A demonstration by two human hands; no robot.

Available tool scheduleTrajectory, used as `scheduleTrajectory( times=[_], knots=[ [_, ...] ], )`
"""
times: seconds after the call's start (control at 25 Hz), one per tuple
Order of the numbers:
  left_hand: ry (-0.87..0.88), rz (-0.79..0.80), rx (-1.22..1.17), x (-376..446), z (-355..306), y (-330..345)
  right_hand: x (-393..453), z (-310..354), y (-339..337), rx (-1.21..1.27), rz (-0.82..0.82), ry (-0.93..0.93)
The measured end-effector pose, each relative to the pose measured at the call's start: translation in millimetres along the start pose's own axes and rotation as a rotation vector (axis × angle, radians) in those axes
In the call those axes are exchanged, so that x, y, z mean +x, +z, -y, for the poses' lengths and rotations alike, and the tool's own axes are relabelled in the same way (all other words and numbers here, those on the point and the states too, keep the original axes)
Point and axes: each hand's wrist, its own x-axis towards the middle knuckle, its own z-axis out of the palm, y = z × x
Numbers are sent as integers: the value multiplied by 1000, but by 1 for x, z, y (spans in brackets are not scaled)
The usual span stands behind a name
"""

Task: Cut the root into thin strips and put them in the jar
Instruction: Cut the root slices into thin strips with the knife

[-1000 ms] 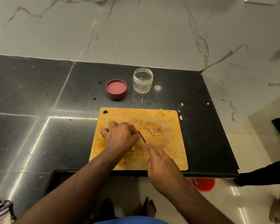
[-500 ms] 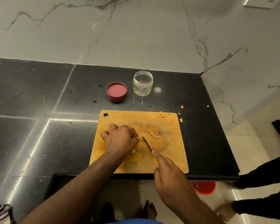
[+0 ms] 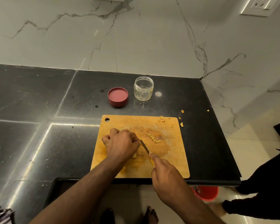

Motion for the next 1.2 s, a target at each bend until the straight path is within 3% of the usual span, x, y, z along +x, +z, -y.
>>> scheduleTrajectory(
  times=[0.36, 1.2],
  knots=[
    [7, 17, -25, -1, -1, -1, -21, 1, -6, 48, -44, 19],
    [-23, -2, 2, -2, -2, 0, -6, 1, -2, 2, 50, 7]
  ],
)
